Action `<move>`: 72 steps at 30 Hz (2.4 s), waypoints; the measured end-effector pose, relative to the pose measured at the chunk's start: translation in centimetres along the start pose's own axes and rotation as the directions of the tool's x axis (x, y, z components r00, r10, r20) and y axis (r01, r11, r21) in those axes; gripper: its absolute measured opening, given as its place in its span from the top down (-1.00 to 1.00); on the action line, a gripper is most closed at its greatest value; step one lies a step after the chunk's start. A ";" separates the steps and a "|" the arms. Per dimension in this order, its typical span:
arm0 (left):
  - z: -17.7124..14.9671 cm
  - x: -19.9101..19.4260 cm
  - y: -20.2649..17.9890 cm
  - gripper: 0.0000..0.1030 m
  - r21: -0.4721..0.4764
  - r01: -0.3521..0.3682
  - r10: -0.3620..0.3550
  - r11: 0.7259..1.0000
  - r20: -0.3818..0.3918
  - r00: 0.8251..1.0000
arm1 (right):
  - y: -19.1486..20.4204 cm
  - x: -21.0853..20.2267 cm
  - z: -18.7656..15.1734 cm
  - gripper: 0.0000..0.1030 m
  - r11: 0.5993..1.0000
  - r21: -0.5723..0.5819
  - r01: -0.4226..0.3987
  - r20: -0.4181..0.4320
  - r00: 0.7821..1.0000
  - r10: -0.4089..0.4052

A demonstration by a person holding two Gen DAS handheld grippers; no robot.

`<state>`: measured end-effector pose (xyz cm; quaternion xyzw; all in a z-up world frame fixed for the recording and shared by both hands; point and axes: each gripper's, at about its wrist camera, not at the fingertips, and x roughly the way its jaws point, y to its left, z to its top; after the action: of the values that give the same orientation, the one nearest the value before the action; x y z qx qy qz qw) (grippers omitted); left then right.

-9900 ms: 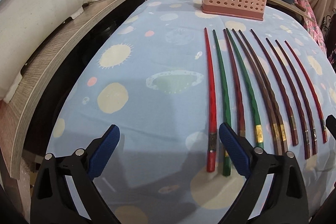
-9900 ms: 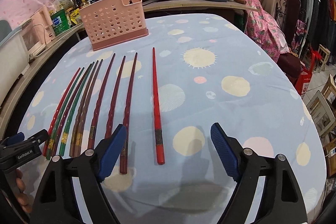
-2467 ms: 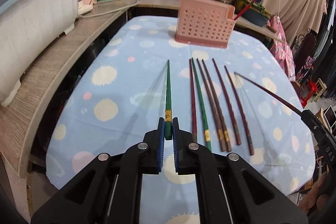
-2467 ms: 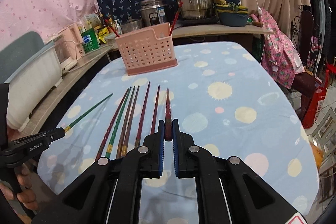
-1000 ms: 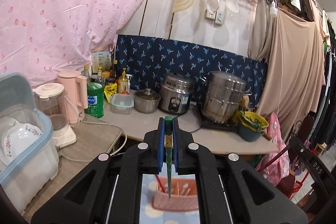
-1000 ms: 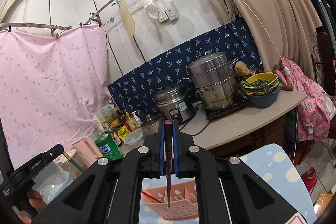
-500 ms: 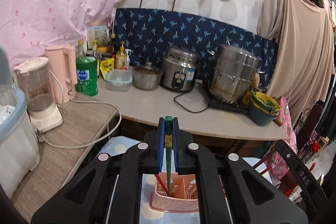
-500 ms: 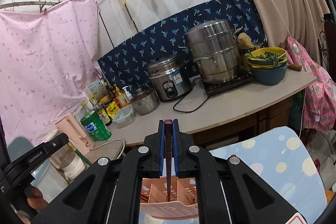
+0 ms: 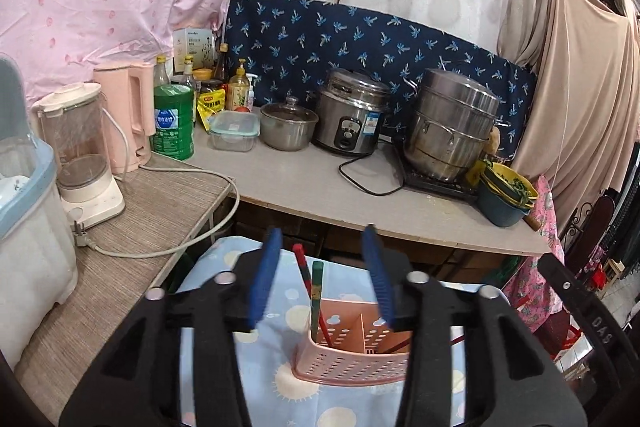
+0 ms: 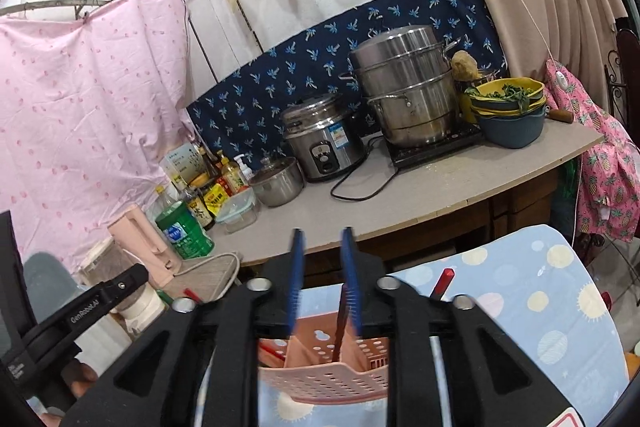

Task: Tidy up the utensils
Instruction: 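Open both grippers to release the chopsticks into the basket, then move both open grippers back over the remaining chopsticks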

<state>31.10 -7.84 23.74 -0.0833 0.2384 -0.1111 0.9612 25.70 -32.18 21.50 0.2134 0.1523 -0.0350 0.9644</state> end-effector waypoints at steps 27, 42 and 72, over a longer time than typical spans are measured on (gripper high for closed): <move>-10.4 -14.4 1.5 -0.40 0.149 -0.005 0.012 0.989 -0.045 0.999 | 1.7 -17.7 -10.5 0.16 0.987 -0.162 -0.017 -0.083 0.997 0.004; -20.5 -16.0 5.6 -0.40 0.131 -0.064 0.091 0.989 -0.211 0.973 | 1.1 -20.4 -20.8 0.16 0.976 -0.215 0.018 -0.237 0.969 -0.070; -30.1 -14.3 6.5 -0.40 0.181 -0.074 0.142 0.981 -0.403 0.904 | -1.8 -16.5 -31.6 0.44 0.972 -0.221 0.077 -0.445 0.879 -0.170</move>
<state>5.54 -1.18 2.35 0.0334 0.4310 -0.0915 0.8971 0.99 -20.41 -1.36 0.1093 0.3928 -0.0298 0.9126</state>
